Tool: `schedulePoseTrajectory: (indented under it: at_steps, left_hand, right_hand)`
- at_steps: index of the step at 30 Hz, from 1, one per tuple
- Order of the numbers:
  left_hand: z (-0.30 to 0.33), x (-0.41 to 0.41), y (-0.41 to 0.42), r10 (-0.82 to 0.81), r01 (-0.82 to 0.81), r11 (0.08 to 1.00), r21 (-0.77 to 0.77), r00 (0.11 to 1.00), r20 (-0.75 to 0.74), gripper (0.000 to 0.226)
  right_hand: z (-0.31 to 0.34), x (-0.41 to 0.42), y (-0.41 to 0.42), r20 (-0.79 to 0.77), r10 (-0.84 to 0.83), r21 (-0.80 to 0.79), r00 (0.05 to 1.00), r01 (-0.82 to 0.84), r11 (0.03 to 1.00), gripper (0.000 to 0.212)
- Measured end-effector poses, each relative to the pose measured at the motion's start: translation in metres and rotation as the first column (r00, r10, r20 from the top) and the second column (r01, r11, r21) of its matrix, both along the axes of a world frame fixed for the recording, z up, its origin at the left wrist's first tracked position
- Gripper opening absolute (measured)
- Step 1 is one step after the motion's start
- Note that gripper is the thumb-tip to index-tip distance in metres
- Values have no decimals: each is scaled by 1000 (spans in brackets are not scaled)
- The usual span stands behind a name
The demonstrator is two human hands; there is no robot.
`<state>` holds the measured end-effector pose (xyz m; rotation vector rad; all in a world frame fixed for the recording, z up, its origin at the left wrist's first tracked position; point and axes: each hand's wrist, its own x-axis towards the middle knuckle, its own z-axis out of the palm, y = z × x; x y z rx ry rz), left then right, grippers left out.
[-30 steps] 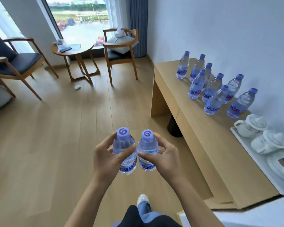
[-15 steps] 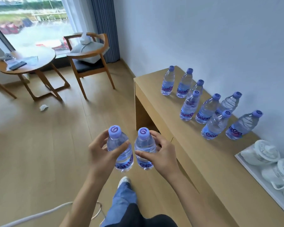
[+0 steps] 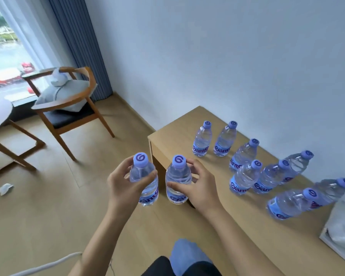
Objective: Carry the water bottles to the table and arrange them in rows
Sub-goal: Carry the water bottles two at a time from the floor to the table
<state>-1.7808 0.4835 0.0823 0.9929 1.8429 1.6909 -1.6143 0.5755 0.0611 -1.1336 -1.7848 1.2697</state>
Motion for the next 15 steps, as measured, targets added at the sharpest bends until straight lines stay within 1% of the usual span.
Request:
schedulePoseTrajectory:
  at_steps: [4, 9, 12, 15]
  left_hand:
    - [-8, -37, 67, -36, 36, 999, -7, 999, -13, 43]
    - [-21, -76, 155, -57, 56, 998, -37, 998, -33, 44]
    - [-24, -94, 202, -74, 71, 996, -62, 995, -61, 43]
    - [-26, -109, 248, -103, 99, 993, -71, 993, -57, 43]
  right_hand:
    - [-9, -36, 60, -19, -50, -39, 999, 50, 998, 61]
    - [-20, -79, 140, -17, -62, -63, 998, 61, 996, 62]
    - [-24, -100, 182, -14, -117, -66, 993, 116, 991, 61]
    - [-23, -115, 223, 1, -172, -34, 985, 172, 985, 59]
